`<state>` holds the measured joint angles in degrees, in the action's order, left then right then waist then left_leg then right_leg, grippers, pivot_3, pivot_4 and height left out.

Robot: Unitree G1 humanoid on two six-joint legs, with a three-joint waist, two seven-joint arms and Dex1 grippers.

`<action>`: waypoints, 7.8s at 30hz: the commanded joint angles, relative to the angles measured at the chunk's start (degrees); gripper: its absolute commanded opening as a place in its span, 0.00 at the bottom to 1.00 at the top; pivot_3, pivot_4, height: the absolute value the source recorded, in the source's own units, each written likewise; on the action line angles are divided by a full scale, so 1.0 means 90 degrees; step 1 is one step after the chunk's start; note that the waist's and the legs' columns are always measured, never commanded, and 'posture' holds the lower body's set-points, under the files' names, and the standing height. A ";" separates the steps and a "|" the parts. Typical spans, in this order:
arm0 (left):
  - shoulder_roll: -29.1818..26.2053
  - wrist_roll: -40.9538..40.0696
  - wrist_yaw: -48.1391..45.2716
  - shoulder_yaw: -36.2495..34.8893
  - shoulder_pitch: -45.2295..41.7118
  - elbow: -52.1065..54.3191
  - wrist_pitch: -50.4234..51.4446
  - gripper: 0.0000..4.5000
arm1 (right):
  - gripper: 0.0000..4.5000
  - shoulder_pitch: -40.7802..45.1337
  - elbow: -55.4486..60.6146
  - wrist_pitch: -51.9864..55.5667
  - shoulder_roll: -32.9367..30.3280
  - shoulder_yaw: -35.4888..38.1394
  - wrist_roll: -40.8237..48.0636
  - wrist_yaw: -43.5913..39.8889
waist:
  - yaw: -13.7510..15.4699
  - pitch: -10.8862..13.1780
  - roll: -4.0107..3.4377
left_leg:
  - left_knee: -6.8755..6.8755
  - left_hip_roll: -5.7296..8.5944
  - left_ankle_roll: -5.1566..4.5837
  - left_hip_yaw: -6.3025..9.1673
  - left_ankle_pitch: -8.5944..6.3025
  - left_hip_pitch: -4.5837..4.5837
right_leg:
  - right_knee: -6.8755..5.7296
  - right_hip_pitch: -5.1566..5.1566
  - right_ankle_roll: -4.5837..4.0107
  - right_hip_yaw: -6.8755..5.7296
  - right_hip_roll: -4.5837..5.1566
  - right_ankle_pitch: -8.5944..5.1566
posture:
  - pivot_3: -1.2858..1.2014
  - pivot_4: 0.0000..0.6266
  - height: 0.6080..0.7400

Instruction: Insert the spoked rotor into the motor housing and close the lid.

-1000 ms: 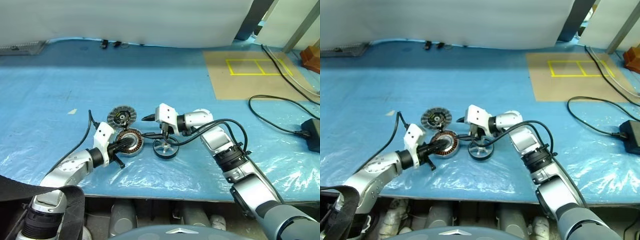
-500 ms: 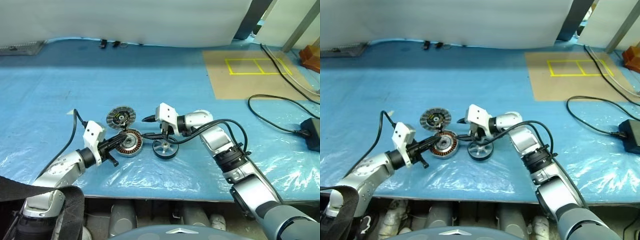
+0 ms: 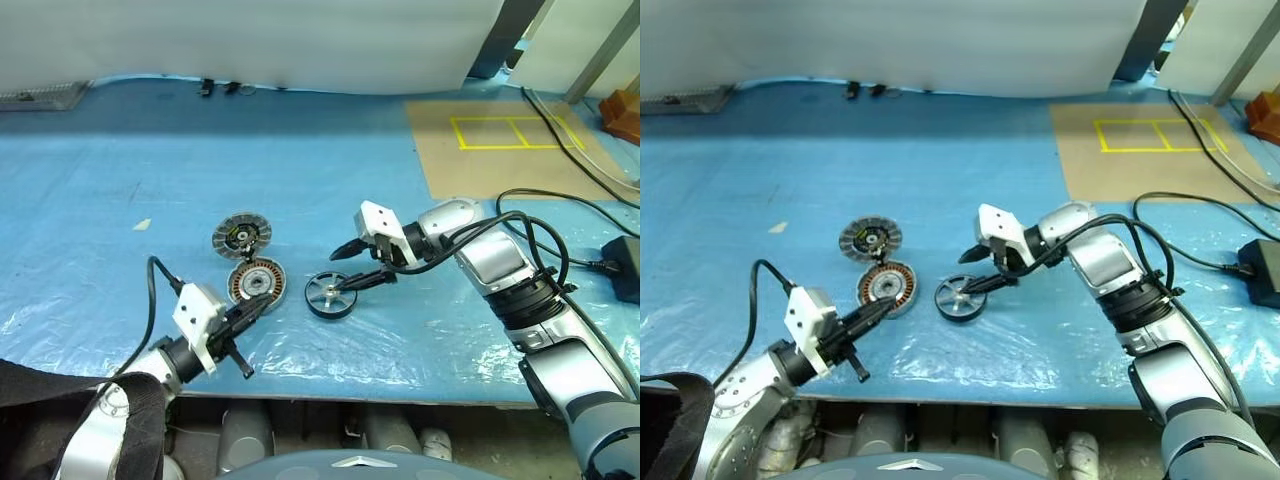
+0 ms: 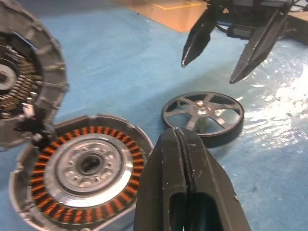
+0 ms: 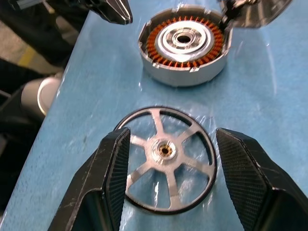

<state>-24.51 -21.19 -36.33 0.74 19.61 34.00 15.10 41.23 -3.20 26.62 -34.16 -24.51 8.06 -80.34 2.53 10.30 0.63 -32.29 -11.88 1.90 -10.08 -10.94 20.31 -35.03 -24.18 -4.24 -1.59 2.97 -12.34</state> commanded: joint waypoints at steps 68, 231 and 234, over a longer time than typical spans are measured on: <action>-0.0051 -0.0268 -0.0006 -0.1318 0.0322 -0.0548 -0.0837 0.00 | 0.27 0.1503 -0.1508 -0.0570 0.2359 -0.1027 -0.1189 0.0765 | -0.0014 -0.0002 0.0007 | -0.0019 -0.0002 0.0001 0.0001 -0.0001 -0.0007 | -0.0035 -0.0003 -0.0003 0.0006 0.0002 0.0001 | 0.52 0.24 1.00; 0.0598 -0.1220 0.0148 -0.1950 0.0279 -0.0480 -0.0576 0.00 | 0.46 0.0451 -0.2083 -0.0753 0.3139 -0.0571 -0.0582 0.2112 | -0.0022 0.0000 0.0003 | 0.0000 0.0001 0.0002 0.0001 0.0000 -0.0002 | -0.0003 0.0007 0.0000 -0.0007 0.0002 0.0000 | 0.52 0.24 1.00; 0.0540 -0.1269 0.0180 -0.1933 0.0125 -0.0493 -0.0512 0.00 | 0.69 0.0430 -0.2055 -0.0722 0.3175 -0.0507 -0.0567 0.2162 | -0.0019 0.0000 0.0003 | 0.0000 0.0001 0.0002 0.0001 0.0000 -0.0009 | -0.0007 0.0010 0.0000 -0.0005 0.0002 0.0000 | 0.52 0.24 1.00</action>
<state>-19.14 -31.69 -34.56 -15.88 21.33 28.61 11.30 45.72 -21.77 20.07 -5.76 -29.60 3.20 -61.17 2.35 10.30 0.66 -32.30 -11.87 1.92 -10.07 -10.94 20.22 -35.11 -24.08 -4.24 -1.62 2.99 -12.34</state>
